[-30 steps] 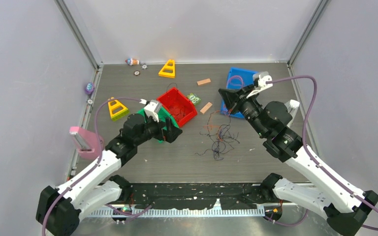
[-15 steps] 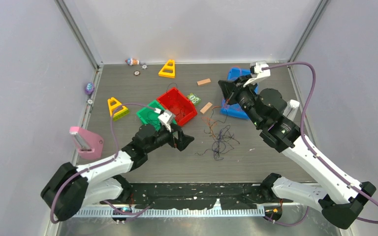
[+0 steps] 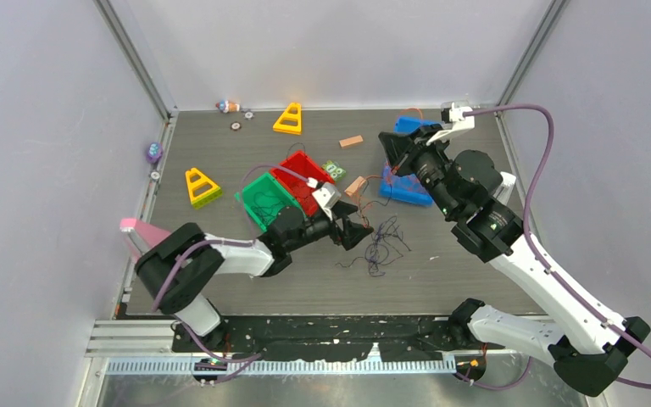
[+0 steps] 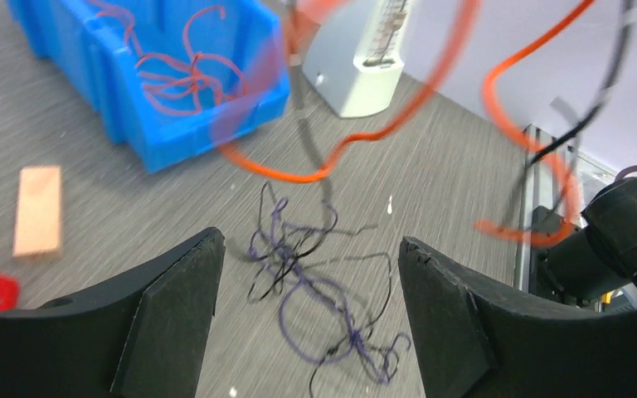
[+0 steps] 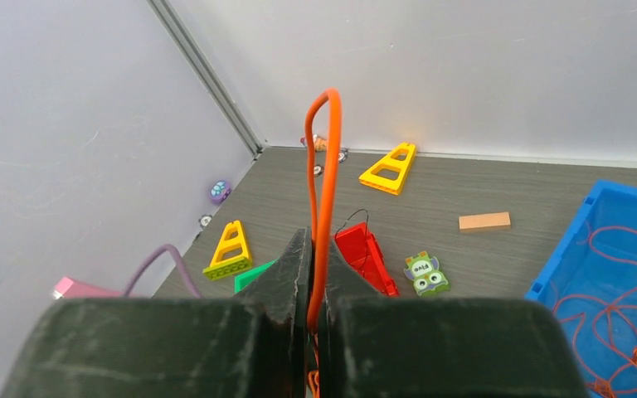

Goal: Untangle the cables

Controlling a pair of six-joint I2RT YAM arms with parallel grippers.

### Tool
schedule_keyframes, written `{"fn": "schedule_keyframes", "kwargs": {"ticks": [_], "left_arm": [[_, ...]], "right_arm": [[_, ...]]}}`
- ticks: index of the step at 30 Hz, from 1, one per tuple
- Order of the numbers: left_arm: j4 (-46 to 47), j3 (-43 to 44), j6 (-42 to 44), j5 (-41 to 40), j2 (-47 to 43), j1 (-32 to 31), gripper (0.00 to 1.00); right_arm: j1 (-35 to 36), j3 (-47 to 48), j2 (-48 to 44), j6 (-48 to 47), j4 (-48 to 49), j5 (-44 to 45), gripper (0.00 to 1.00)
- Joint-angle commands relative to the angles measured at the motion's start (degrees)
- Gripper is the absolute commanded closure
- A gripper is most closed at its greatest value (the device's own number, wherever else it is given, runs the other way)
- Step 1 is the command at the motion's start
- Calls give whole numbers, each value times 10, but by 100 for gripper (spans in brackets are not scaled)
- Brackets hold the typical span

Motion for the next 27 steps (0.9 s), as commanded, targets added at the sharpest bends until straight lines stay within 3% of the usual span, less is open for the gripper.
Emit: {"fn": "schedule_keyframes", "kwargs": {"ticks": [1,3,5,6,12,17,23,27], "left_arm": [[172,43,-15,13,62,-21,24],[172,59,-20,10,76,-24,48],[146,58,-19,-22,73,-24,90],[130,55,-14,-42,65,-23,100],[67,-22,-30,-82,16,9,100],[52,-119,-109,-43,-40,79,100],[-204,-147,-75,-105,-173,84,100],[-292,-156,-76,-139,-232,85,100]], "right_arm": [[-4,29,-9,12,29,-5,95],[-6,31,-9,14,30,-6,95],[-9,32,-13,11,28,-4,95],[-10,33,-15,9,25,2,95],[-42,62,-38,-63,-18,76,95],[-77,105,-65,-124,-24,130,95],[-80,153,-55,-199,-29,186,95],[-82,194,-36,-234,-42,208,95]]}}
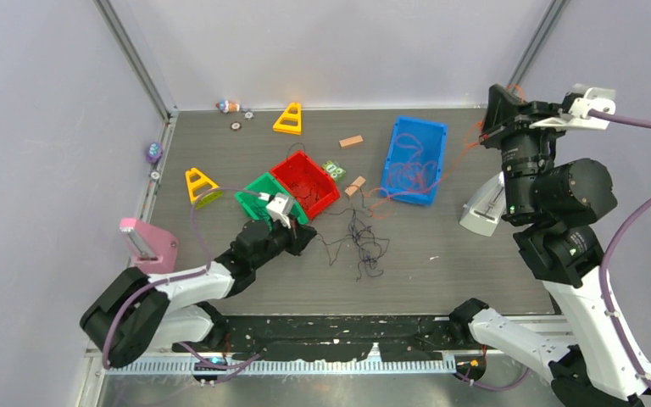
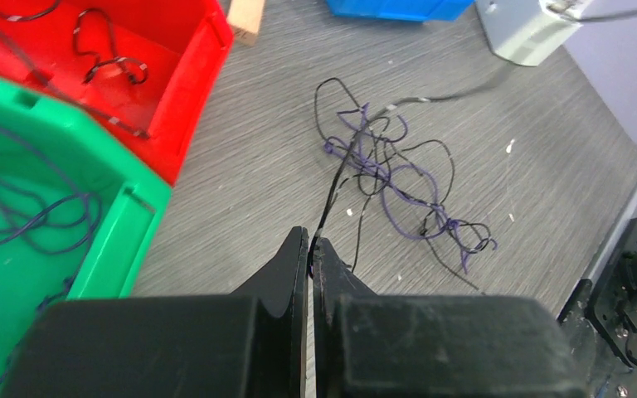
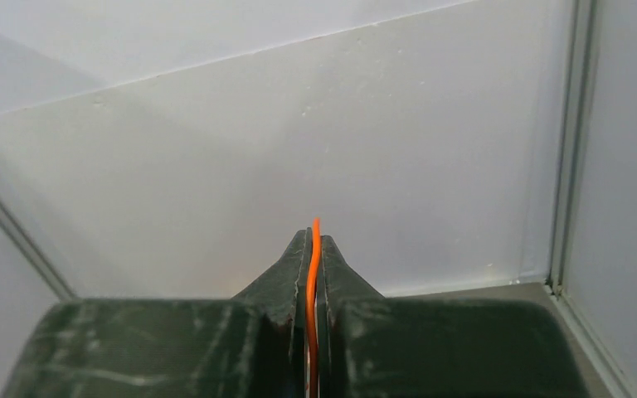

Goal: Untangle the cables

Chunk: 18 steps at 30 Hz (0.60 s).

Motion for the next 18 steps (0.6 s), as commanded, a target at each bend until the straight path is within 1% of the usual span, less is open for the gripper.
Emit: {"fn": "schedule_keyframes", "kwargs": {"ticks": [1,3,7,10,18], "left_arm": [[-155,-4,-5,-67,-58,1,100],[-206,-2,-16,-100,-74,2,100],[-252,-17,-51,-111,-89,2,100],[-243,-35,-68,-101,-74,2,100],[-240,-50,-76,-116,-41,2,100]], "right_arm": [[-5,54,29,-66,-5,45,95],[-7,77,41,-76,-15,57,95],[-15,140,63,-104,-24,74,95],[-19,197,83,-126,-32,77,95],[-20,450,193,-158,-91,51,95]]}}
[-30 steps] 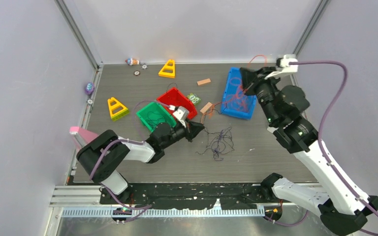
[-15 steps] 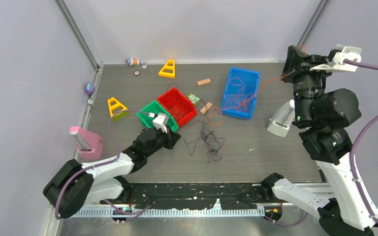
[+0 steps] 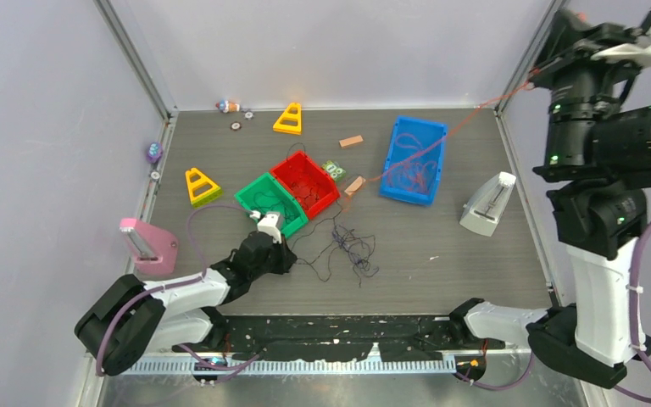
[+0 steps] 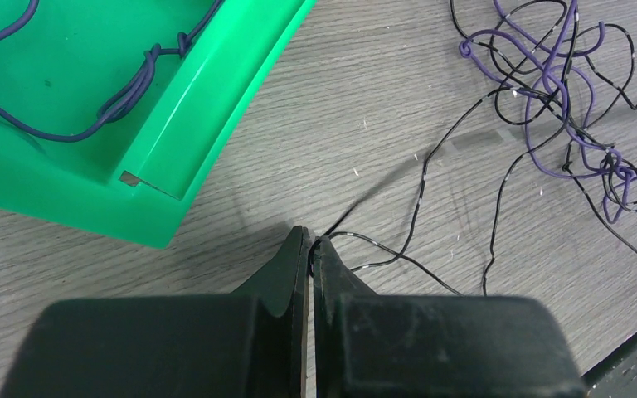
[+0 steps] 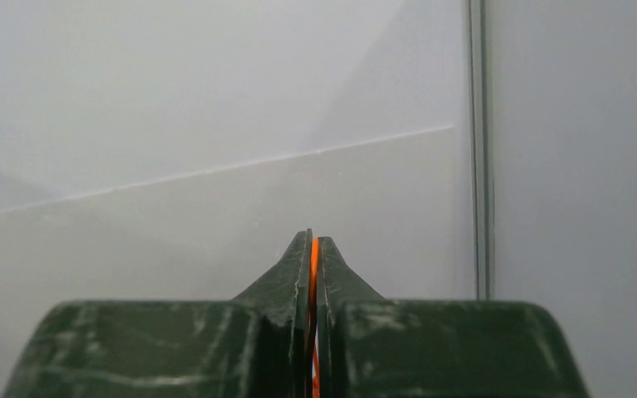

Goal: Untangle the cables

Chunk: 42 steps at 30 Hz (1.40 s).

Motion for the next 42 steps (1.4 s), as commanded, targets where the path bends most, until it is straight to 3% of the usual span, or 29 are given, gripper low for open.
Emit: {"fn": "schedule_keyframes", "kwargs": {"ticks": [1,6,11,15,21,26,27,28,29,30,32,35,37,42], "left_arm": [[-11,-11,-7,-29,14,2,100],[-17,-18,-26,-29,20,1,100],[-61,-13,-26,-28,-33,-2,100],[-179,57,15,-63,-130,-13,100],[-313,156,80,-97,-227,-12,100],[-366,198,108,-121,-236,-12,100],[-369,202,113,-127,-237,-12,100],[-369,204,116,-133,-239,-12,100],[-368,208,121,-136,-240,-11,100],[-366,211,128,-138,-240,-10,100],[-360,219,146,-134,-240,-9,100],[-351,227,171,-122,-239,-8,100],[-349,229,178,-127,-240,-7,100],[-357,227,178,-133,-245,-6,100]], "right_arm": [[-2,126,39,-41,-21,-11,95],[-2,186,72,-49,-25,-16,95],[-2,131,60,-40,-26,-5,95],[-2,-56,-20,34,-27,-15,95],[-11,-443,-133,209,-32,40,95],[-59,-601,-189,347,-145,78,93],[-68,-634,-201,355,-152,68,69],[-86,-648,-206,355,-158,54,51],[-95,-669,-213,346,-159,9,13],[-109,-675,-212,321,-163,-17,4],[-114,-681,-198,258,-166,-129,4],[-114,-686,-170,205,-154,-374,1],[-107,-695,-143,204,-128,-455,0],[-22,-689,-35,203,-68,-417,3]]}}
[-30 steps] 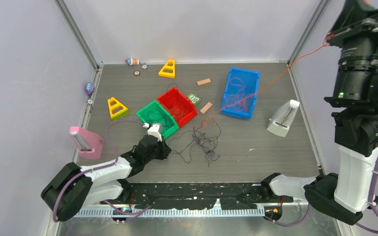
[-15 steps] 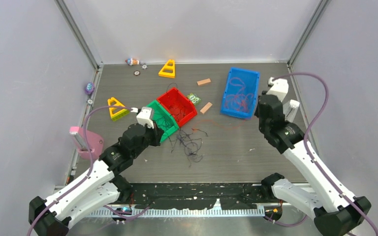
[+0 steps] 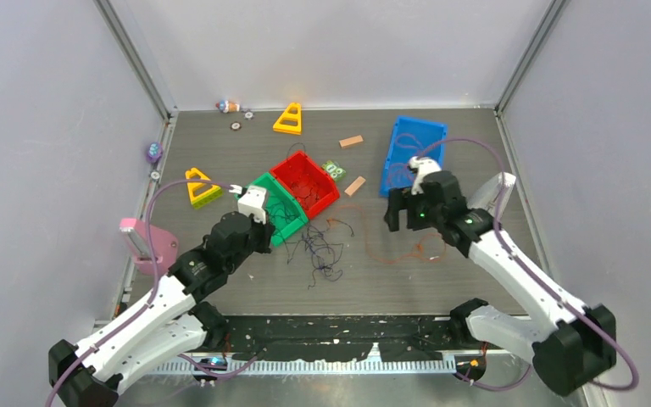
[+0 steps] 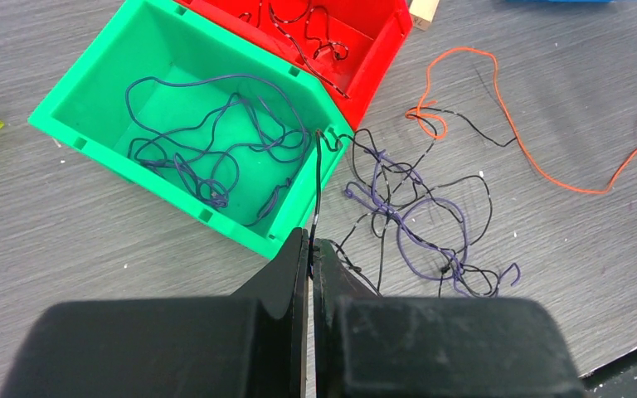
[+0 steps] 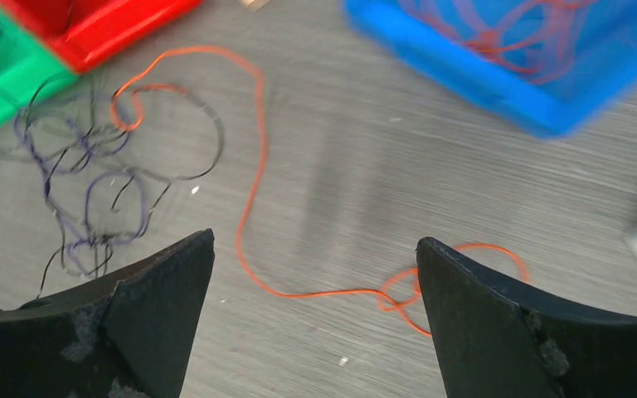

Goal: Untangle the cables

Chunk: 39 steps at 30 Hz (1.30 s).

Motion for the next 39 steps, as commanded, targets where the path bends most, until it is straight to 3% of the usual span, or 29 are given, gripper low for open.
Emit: {"fn": "schedule_keyframes", "kwargs": {"ticks": [1,6,12,17,24,28,31,33,35,39], "left_arm": [[2,17,16,-14,-9,5,100],[1,2,5,-24,-20,6,100],[1,-18,-6,-43,-39,8,100],[5,-30,-14,-44,-52,9,100],[4,-33,-14,-48,-58,9,100],[5,-32,-12,-50,-59,10,100],[3,-32,-12,-54,-61,10,100],[1,-34,-13,-59,-64,10,100],[-1,-36,-15,-65,-69,10,100],[-13,-41,-28,-94,-89,10,100]], "right_arm": [[77,15,82,-21,72,-35,6],[126,80,221,-28,115,54,14],[137,150,341,-46,143,98,21],[139,192,421,-53,150,86,28],[144,191,455,-45,174,56,32],[144,193,472,-39,178,52,44],[144,193,475,-30,178,48,77],[144,189,469,-25,178,54,88],[143,182,456,-18,179,69,94],[134,131,390,15,207,120,95]]}}
